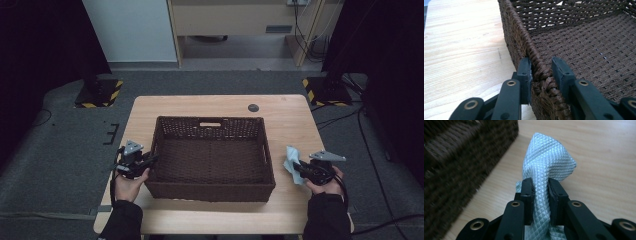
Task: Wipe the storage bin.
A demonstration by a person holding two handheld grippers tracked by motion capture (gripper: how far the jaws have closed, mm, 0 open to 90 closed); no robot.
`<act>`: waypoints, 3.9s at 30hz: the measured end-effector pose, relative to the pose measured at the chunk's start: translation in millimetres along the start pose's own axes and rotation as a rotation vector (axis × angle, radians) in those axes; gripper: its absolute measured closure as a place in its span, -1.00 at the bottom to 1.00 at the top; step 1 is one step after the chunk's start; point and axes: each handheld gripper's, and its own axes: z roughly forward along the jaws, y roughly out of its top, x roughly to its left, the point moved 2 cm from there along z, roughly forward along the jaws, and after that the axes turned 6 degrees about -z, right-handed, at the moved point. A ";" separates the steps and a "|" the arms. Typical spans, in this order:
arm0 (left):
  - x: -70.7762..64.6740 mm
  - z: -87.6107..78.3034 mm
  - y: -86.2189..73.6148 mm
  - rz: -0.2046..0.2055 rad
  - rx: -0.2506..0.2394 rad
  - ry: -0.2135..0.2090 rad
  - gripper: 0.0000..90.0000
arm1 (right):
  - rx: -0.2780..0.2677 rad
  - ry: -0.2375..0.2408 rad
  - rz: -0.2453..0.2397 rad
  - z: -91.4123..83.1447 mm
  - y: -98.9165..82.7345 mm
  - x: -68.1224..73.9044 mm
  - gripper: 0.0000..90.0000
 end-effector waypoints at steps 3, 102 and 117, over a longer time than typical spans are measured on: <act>-5.1 -0.1 -0.6 0.008 0.005 0.000 0.54 | -0.041 0.020 -0.010 -1.0 9.4 0.9 0.70; -5.6 -3.3 7.1 -0.016 -0.056 0.005 0.09 | -0.040 0.201 -0.091 60.4 52.1 11.6 0.74; -11.1 -2.6 -4.3 -0.002 0.009 -0.009 0.44 | -0.044 0.225 -0.108 48.2 43.7 17.4 0.74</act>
